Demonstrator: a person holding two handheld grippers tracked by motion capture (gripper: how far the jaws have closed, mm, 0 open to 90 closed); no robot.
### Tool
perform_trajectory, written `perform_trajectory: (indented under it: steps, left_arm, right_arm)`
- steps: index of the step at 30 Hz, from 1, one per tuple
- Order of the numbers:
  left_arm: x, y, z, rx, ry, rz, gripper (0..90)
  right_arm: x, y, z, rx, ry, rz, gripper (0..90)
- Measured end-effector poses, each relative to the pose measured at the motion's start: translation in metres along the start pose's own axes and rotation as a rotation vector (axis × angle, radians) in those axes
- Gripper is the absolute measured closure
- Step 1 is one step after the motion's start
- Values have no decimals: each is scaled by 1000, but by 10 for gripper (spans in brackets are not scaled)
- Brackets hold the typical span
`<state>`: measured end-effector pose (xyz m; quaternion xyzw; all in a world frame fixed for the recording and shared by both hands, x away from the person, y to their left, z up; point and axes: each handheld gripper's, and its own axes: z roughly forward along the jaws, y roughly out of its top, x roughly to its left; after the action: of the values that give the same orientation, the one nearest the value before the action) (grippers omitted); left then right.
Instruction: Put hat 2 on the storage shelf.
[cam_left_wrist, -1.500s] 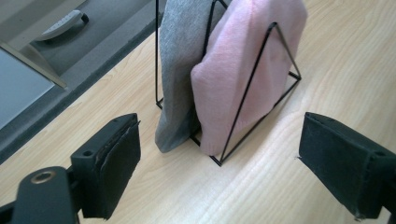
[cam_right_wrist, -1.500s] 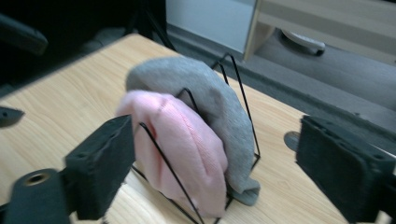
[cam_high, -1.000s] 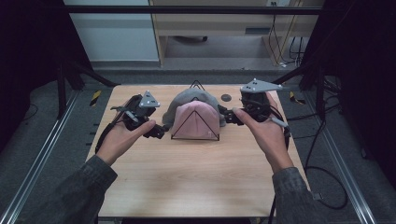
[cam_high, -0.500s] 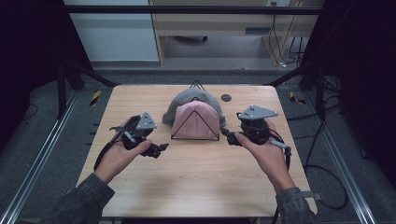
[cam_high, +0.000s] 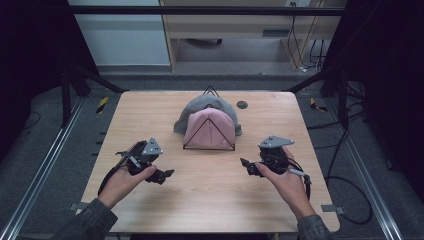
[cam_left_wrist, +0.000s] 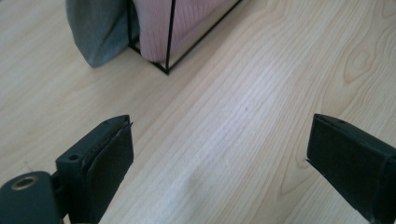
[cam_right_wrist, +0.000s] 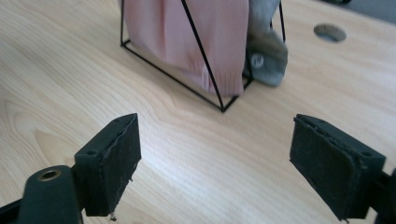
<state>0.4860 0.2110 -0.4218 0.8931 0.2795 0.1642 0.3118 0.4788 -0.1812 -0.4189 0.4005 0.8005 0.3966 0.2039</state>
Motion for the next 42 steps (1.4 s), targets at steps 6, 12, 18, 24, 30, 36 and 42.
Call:
perform_trajectory:
  steps: [6,12,18,24,30,36,42]
  left_arm:
    - [1,-17,13,50,-8,-11,67]
    - [3,-30,23,58,-9,-39,66]
    - [1,-43,33,69,-6,-49,65]
    - [0,-50,39,71,5,-49,50]
    - [0,-55,42,77,-8,-51,48]
    - [-2,-55,47,94,-14,-63,35]
    - [-4,-57,49,96,-50,-92,0]
  right_arm:
    - [-5,-22,11,42,-20,26,139]
    - [-9,-34,20,82,-14,42,135]
    - [-4,-45,34,150,16,48,112]
    - [0,-51,45,159,16,69,94]
    - [2,-57,55,159,17,112,77]
    - [3,-60,59,174,1,94,69]
    - [9,-63,62,163,-20,53,34]
